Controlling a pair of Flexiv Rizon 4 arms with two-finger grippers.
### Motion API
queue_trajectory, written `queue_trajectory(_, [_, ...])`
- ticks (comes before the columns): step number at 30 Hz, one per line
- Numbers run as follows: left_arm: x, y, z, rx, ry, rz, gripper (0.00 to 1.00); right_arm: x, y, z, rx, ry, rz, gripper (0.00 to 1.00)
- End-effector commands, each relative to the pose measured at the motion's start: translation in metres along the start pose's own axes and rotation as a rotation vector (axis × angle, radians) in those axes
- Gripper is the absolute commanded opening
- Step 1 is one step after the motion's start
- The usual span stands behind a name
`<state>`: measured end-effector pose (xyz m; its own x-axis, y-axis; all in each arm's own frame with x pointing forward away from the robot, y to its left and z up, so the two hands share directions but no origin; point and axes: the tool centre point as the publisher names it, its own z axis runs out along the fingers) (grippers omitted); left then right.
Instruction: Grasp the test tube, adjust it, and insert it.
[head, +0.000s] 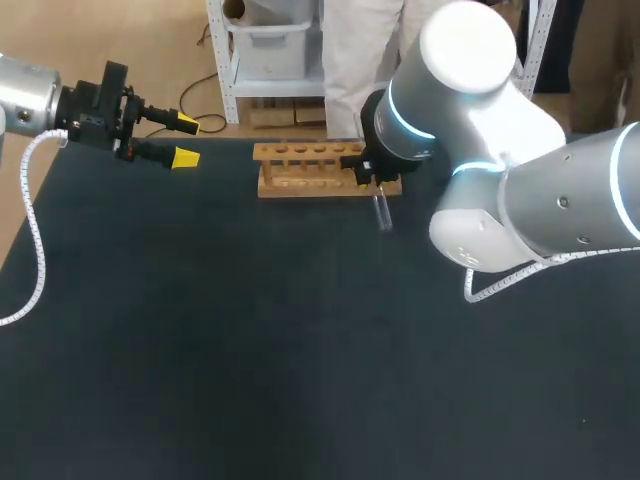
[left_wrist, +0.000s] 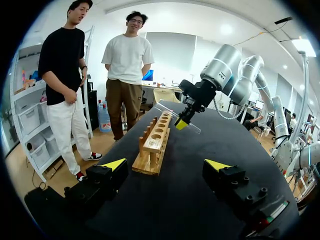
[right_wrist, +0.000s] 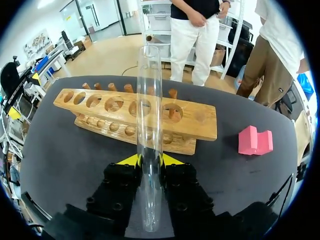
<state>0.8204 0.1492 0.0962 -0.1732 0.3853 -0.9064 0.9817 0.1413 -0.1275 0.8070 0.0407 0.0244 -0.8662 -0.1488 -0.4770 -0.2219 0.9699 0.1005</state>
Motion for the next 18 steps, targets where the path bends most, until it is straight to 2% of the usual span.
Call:
queue_trajectory(1, [0.001, 0.000, 0.000, 0.000, -0.002, 0.003, 1.00, 0.003, 0.001, -0.005, 0.010, -0.007, 0.007, 0.00])
queue_trajectory(18, [0.001, 0.000, 0.000, 0.000, -0.002, 0.003, 1.00, 0.002, -0.011, -0.023, 0.068, -0.047, 0.041, 0.00])
